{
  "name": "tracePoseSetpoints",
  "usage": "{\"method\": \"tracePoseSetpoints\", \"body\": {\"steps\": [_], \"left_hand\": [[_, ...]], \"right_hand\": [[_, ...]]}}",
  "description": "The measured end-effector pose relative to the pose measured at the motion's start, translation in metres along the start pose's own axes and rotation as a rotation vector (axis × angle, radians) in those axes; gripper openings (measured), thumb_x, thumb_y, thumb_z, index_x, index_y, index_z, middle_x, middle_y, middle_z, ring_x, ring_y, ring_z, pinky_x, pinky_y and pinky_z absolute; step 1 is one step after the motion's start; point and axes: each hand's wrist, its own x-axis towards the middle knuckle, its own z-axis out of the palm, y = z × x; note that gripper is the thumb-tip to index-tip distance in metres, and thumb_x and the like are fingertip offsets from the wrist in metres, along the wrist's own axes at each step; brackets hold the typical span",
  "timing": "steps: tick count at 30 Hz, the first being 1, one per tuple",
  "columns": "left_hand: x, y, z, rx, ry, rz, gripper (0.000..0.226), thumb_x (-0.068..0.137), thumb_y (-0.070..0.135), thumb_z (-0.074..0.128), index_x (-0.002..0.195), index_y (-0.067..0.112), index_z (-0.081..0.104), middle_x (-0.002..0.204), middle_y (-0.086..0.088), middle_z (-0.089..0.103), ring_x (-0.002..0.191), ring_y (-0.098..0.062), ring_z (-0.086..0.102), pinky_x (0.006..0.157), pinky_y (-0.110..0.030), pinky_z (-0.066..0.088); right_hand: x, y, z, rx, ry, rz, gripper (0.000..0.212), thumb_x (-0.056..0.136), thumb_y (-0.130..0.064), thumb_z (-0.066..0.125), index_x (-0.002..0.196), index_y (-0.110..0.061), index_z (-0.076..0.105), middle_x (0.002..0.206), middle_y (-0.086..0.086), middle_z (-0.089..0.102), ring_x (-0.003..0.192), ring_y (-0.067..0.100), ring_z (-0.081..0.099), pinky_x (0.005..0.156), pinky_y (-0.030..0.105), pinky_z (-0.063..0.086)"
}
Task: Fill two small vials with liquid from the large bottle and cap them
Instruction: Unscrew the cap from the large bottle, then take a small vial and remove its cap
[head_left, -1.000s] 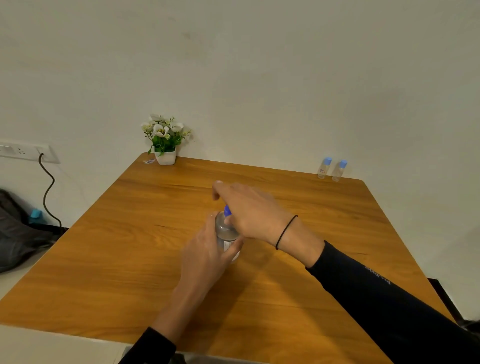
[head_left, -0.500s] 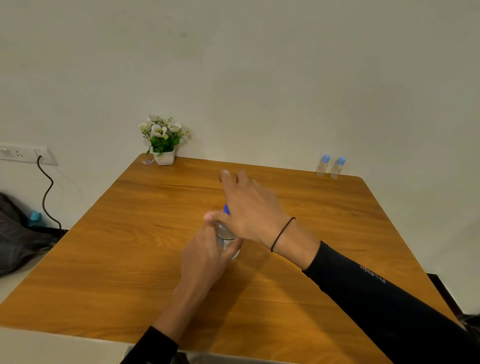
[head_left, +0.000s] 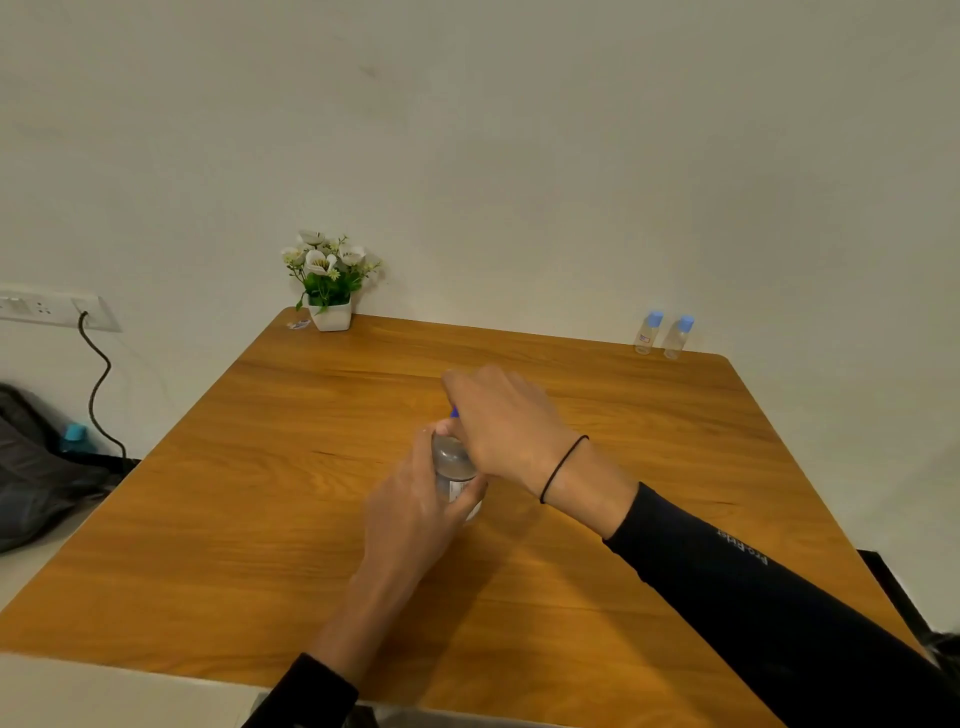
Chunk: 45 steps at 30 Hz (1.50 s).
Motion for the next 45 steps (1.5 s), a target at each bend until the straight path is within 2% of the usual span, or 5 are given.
{"method": "tracePoseSetpoints", "body": {"steps": [8, 17, 24, 41, 45], "left_hand": [[0.0, 0.005, -0.006, -0.041, -0.01, -0.001, 0.079, 0.081, 0.088, 0.048, 0.139, 0.035, 0.04, 0.103, 0.017, 0.065, 0.08, -0.008, 0.064, 0.061, -0.027, 0.05], [0.002, 0.003, -0.005, -0.017, 0.006, -0.017, 0.074, 0.084, 0.084, 0.059, 0.138, 0.037, 0.04, 0.114, 0.013, 0.07, 0.087, -0.013, 0.07, 0.065, -0.032, 0.056], [0.004, 0.002, -0.005, 0.005, -0.017, -0.022, 0.08, 0.082, 0.087, 0.056, 0.142, 0.037, 0.039, 0.115, 0.013, 0.071, 0.085, -0.008, 0.066, 0.058, -0.02, 0.041], [0.002, -0.007, -0.002, -0.144, -0.108, -0.11, 0.126, 0.063, 0.087, 0.07, 0.164, 0.034, 0.018, 0.16, 0.0, 0.049, 0.134, -0.018, 0.058, 0.099, -0.047, 0.06], [-0.01, 0.0, -0.006, -0.146, 0.198, 0.037, 0.088, 0.083, 0.06, 0.079, 0.151, 0.016, 0.044, 0.145, -0.009, 0.053, 0.12, -0.021, 0.058, 0.087, -0.051, 0.061]], "right_hand": [[0.003, 0.018, 0.0, 0.218, 0.044, -0.13, 0.032, 0.087, 0.002, 0.065, 0.097, -0.027, 0.054, 0.1, -0.005, 0.059, 0.089, 0.019, 0.057, 0.07, 0.036, 0.051], [-0.012, 0.083, 0.024, 0.708, 0.422, 0.047, 0.012, 0.09, -0.019, 0.081, 0.094, -0.021, 0.07, 0.095, -0.01, 0.073, 0.092, 0.006, 0.069, 0.075, 0.025, 0.061], [-0.009, 0.111, 0.107, 0.586, 0.316, 0.248, 0.027, 0.087, -0.019, 0.085, 0.075, -0.03, 0.064, 0.088, -0.011, 0.073, 0.085, 0.005, 0.067, 0.076, 0.039, 0.062], [-0.019, 0.146, 0.15, 0.669, 0.269, 0.325, 0.05, 0.086, -0.034, 0.085, 0.118, -0.032, 0.046, 0.109, -0.011, 0.06, 0.098, 0.004, 0.062, 0.083, 0.028, 0.058], [-0.023, 0.168, 0.145, 0.698, 0.315, 0.373, 0.045, 0.092, -0.038, 0.079, 0.123, -0.033, 0.047, 0.11, -0.01, 0.059, 0.099, 0.007, 0.062, 0.083, 0.029, 0.058]]}}
